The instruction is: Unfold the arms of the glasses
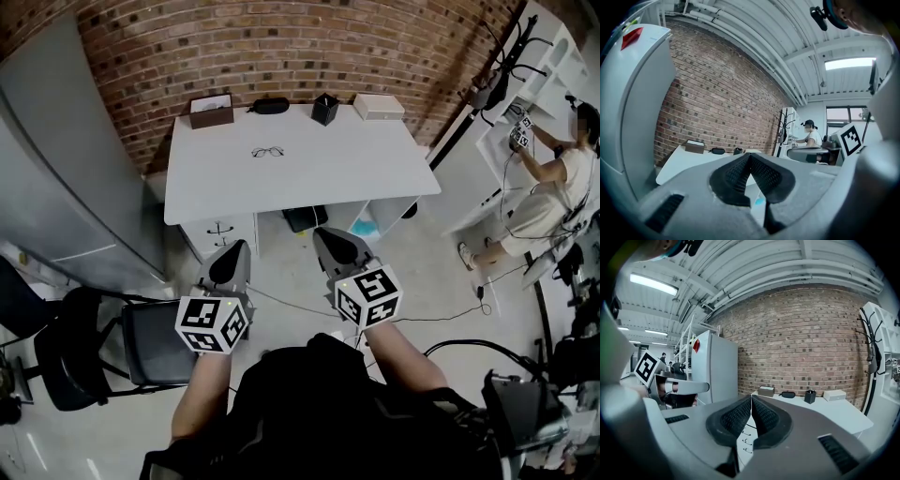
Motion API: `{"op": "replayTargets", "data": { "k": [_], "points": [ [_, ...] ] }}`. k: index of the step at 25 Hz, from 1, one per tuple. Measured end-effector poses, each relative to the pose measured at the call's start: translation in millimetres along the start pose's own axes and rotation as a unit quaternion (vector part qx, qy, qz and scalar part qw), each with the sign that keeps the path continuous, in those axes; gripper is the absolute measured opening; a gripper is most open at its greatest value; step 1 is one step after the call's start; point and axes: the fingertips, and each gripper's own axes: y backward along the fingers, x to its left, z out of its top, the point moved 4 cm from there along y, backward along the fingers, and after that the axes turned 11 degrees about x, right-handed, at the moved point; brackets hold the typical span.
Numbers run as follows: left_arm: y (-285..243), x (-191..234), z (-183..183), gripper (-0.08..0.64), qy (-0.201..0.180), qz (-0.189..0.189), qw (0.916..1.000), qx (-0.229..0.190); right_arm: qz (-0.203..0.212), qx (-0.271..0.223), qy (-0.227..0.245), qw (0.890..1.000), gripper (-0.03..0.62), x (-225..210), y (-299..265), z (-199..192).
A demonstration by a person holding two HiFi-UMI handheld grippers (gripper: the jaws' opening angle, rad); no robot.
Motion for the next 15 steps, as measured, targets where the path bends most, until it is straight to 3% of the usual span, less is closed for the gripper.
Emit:
{"op": "replayTargets", "data": {
  "k": [15],
  "points": [
    [-22.0,23.0,9.1,0.008,0.005,0.014,0.9999,-0.003,0.018,-0.012,-0.008,1.0,0.009,-18.4,-47.1,12.2]
  ]
}}
